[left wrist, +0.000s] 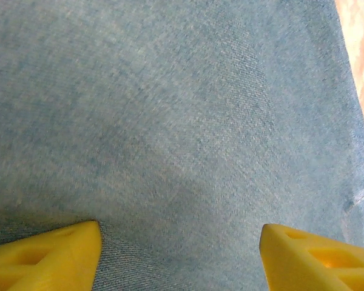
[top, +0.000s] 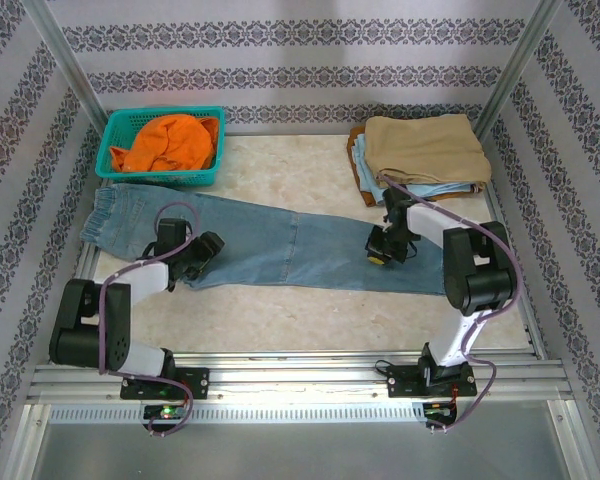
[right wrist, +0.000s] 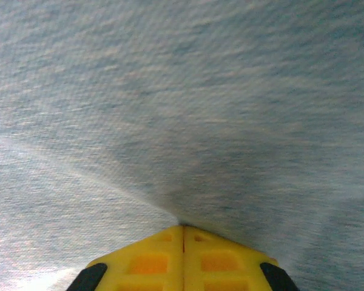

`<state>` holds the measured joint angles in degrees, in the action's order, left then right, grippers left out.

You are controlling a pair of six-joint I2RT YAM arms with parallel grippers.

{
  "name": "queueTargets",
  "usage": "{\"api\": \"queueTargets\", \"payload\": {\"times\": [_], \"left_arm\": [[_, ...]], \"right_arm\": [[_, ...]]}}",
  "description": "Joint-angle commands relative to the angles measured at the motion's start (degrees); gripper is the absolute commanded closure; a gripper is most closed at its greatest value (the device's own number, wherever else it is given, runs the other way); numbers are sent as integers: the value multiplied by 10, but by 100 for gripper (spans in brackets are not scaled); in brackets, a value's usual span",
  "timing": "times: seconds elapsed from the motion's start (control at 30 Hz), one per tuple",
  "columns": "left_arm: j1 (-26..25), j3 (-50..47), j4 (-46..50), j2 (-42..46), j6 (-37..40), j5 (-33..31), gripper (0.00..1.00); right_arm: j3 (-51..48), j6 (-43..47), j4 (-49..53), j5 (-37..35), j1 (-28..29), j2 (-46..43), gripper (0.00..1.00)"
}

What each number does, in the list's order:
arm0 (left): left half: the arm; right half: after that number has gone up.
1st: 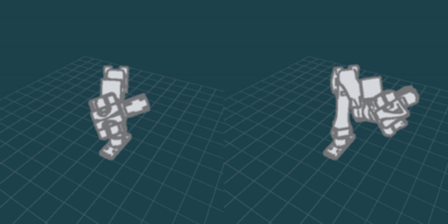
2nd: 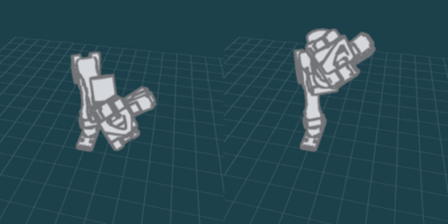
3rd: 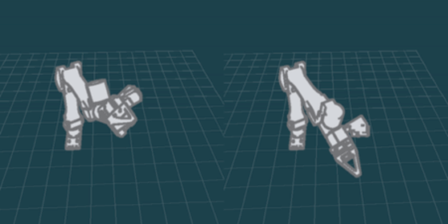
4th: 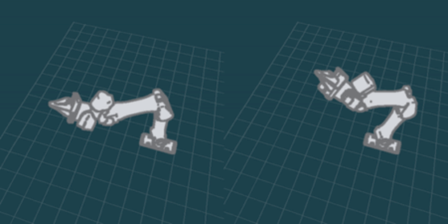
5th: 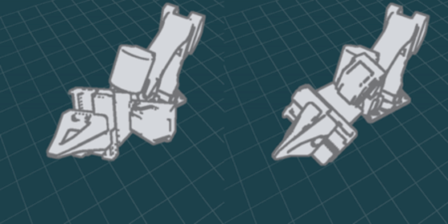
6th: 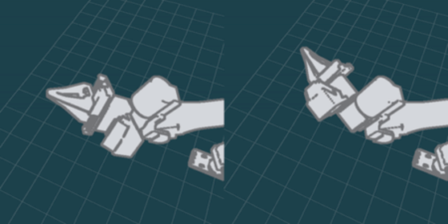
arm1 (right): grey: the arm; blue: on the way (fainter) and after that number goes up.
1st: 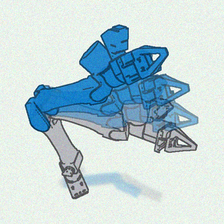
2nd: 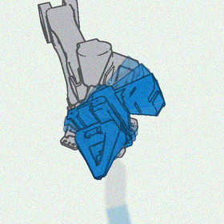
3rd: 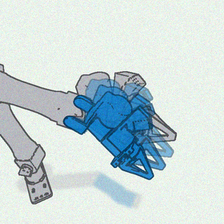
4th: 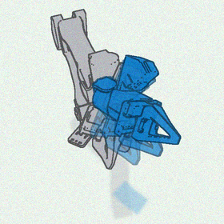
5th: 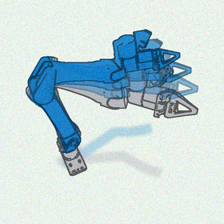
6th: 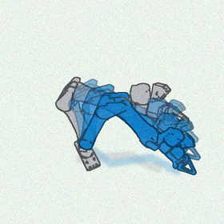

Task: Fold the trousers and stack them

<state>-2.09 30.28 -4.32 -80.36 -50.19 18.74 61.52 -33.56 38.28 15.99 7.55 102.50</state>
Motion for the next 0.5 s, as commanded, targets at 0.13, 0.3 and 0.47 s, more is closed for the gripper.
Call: {"api": "queueTargets", "payload": {"times": [0.13, 0.3, 0.47], "left_arm": [[-23, -107, 192, 208, -52, -62, 30], [-31, -123, 276, 348, -63, -71, 30], [-32, -74, 283, 337, -43, -48, 30]], "right_arm": [[-19, 43, 23, 12, -86, -29, 81], [28, 45, 45, -2, -85, -42, 77], [69, 39, 68, -39, -79, -63, 75]]}}
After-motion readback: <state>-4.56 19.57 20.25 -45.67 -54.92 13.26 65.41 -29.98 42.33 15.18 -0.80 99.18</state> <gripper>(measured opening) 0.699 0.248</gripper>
